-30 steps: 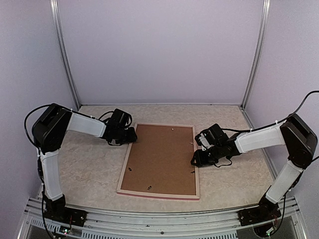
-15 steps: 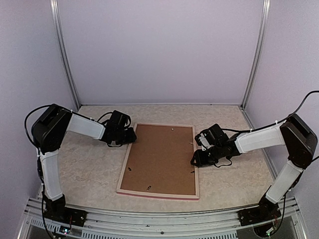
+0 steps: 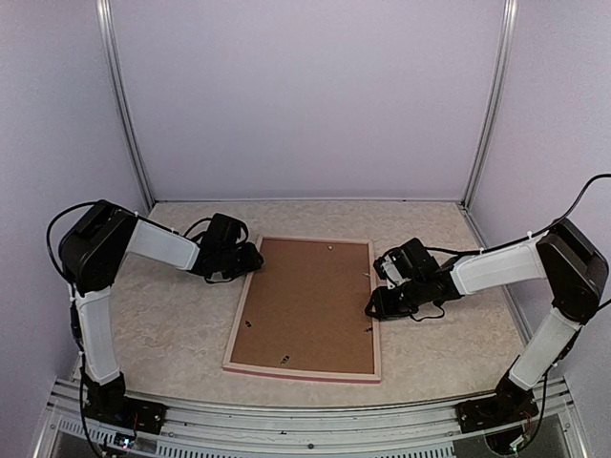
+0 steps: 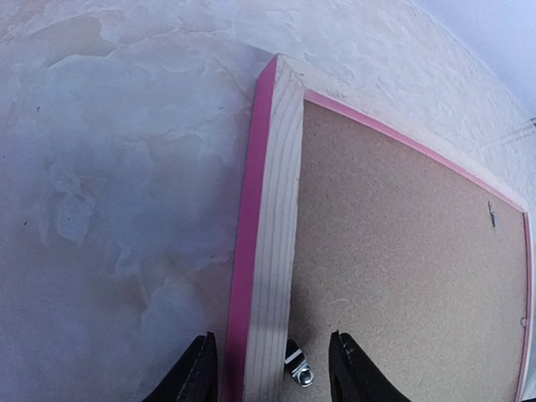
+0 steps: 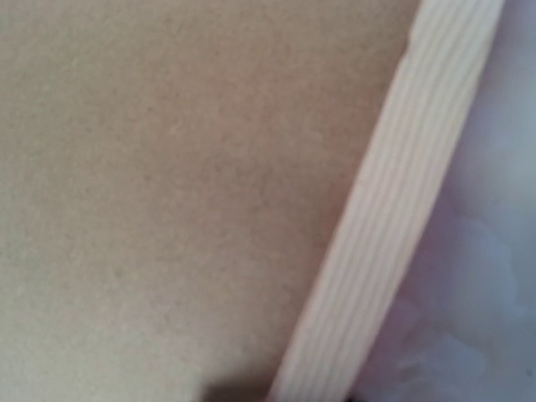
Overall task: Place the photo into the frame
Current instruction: Press the fastener onto the backboard.
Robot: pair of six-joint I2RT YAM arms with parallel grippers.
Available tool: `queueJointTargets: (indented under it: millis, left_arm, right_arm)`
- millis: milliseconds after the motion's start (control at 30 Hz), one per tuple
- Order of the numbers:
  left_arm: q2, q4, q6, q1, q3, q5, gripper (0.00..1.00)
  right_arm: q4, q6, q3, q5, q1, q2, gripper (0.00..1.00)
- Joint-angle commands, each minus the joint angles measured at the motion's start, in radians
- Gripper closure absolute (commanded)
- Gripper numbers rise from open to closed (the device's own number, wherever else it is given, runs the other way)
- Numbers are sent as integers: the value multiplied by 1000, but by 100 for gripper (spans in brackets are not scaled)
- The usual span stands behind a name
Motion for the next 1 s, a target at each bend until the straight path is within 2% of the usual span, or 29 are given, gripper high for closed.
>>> queueJointTargets:
  millis: [0,133,300,533,700,967]
  left_arm:
    - [39,-75,-8,-1,33,-18,51]
    - [44,-86,-3,-3,33,-39,52]
    - [50,-107,16,-14,48,-82,61]
    - [79,-165,57,-45,96,-154,67]
    - [77,-205,81,-66,99,-204,69]
    - [61,-198,85,-71,69,-219,84]
  right_arm:
    - [2,2,-24,-18,-5,6,63]
    - [5,0,-28,-16,-5,5,63]
    - [5,-2,-23,-21,-5,7,63]
    - [-1,-2,-21,-18,-6,2,63]
    - [3,-4,-21,-21,-5,7,63]
    - [6,-4,-14,-23,-6,10,64]
